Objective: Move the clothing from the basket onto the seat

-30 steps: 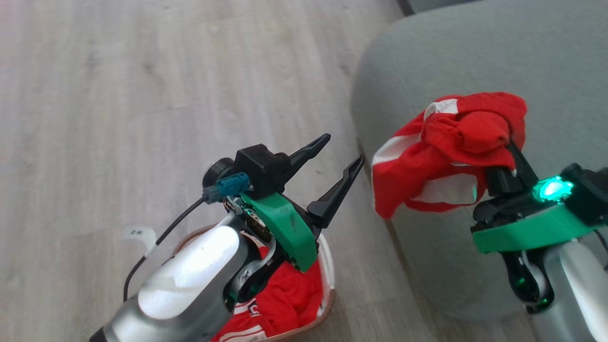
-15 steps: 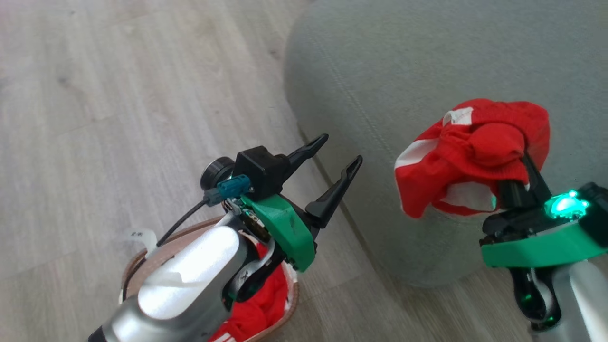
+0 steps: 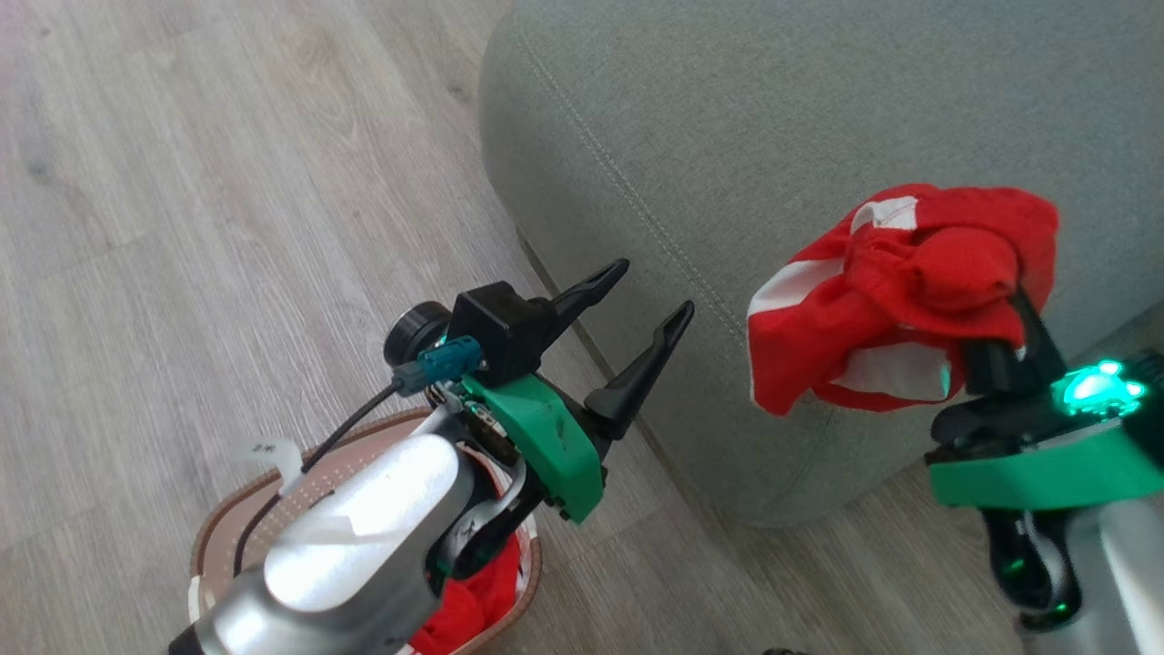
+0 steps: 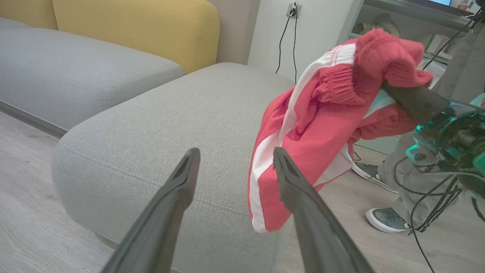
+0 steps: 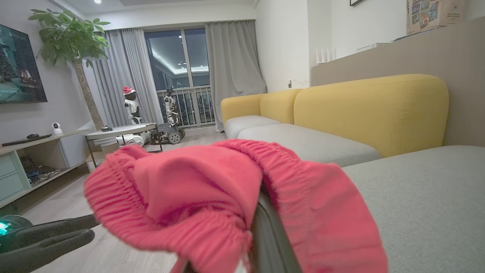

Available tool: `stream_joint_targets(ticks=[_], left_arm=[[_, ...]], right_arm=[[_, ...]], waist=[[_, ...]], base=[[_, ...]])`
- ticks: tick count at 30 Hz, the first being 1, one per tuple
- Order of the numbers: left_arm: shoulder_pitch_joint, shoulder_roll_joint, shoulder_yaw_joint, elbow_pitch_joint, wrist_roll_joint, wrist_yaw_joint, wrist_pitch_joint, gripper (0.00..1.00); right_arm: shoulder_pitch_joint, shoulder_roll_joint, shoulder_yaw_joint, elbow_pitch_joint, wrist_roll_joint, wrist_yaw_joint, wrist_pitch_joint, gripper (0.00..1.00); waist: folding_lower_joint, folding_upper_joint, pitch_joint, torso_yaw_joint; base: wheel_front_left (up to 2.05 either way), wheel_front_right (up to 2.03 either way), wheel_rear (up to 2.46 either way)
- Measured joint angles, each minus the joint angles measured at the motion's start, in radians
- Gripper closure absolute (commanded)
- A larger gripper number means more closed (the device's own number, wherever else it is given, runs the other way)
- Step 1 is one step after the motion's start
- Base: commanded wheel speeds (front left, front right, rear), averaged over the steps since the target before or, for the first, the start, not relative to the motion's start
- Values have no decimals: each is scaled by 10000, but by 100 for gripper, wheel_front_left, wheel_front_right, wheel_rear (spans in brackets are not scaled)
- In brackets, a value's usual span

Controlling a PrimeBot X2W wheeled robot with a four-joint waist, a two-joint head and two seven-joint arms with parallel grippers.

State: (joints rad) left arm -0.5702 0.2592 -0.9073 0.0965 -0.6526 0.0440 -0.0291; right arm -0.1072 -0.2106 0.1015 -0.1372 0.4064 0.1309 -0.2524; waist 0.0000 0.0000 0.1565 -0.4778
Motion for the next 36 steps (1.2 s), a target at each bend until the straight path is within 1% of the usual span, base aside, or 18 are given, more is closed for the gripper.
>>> stream_joint_targets(ticks=[2, 4, 8, 12, 17, 24, 25, 29, 32, 36], left_arm=[[-16, 8, -25, -6, 4, 4, 6, 0], [-78, 33, -44, -36, 69, 2, 13, 0], [-314, 96, -71, -136, 71, 2, 102, 0], [-481, 192, -71, -291, 81, 6, 238, 0], [-806, 326, -144, -485, 234, 2, 566, 0], [-1503, 439, -178, -915, 435, -10, 1032, 0], [-1503, 439, -178, -915, 435, -10, 1032, 0], [-1893, 466, -196, -1053, 529, -59, 1212, 0], [-2104, 458, -205, -1141, 529, -115, 1337, 0], [-2397, 401, -236, -1225, 594, -184, 1348, 0]], right_arm=[[-69, -38, -98, 2, 188, 0, 0, 100], [-233, -209, -268, 98, 414, 0, 2, 100], [-1172, -610, -639, 627, 1101, 0, 151, 100], [-2416, -1202, -922, 1605, 1701, 0, 293, 100], [-3997, -1841, -823, 3145, 2230, 0, 472, 100], [-6147, -2479, -523, 4786, 2550, 0, 433, 100], [-6147, -2479, -523, 4786, 2550, 0, 433, 100], [-6984, -2824, -472, 5858, 2499, 0, 286, 100], [-7487, -2932, -508, 6752, 2173, 0, 167, 100], [-8097, -2966, -598, 7618, 2054, 0, 63, 100]], waist=[[0, 0, 52, -6], [0, 0, 143, -8], [0, 0, 369, 60], [0, 0, 700, 182], [0, 0, 1283, 357], [2, 0, 2300, 694], [2, 0, 2300, 694], [2, 0, 2905, 928], [2, 0, 3342, 1127], [3, -1, 3856, 1417]], base=[[0, 0, 0], [0, 0, 0], [0, 0, 0], [0, 0, 0], [0, 0, 0], [0, 0, 0], [0, 0, 0], [0, 0, 0], [0, 0, 0], [0, 0, 0]])
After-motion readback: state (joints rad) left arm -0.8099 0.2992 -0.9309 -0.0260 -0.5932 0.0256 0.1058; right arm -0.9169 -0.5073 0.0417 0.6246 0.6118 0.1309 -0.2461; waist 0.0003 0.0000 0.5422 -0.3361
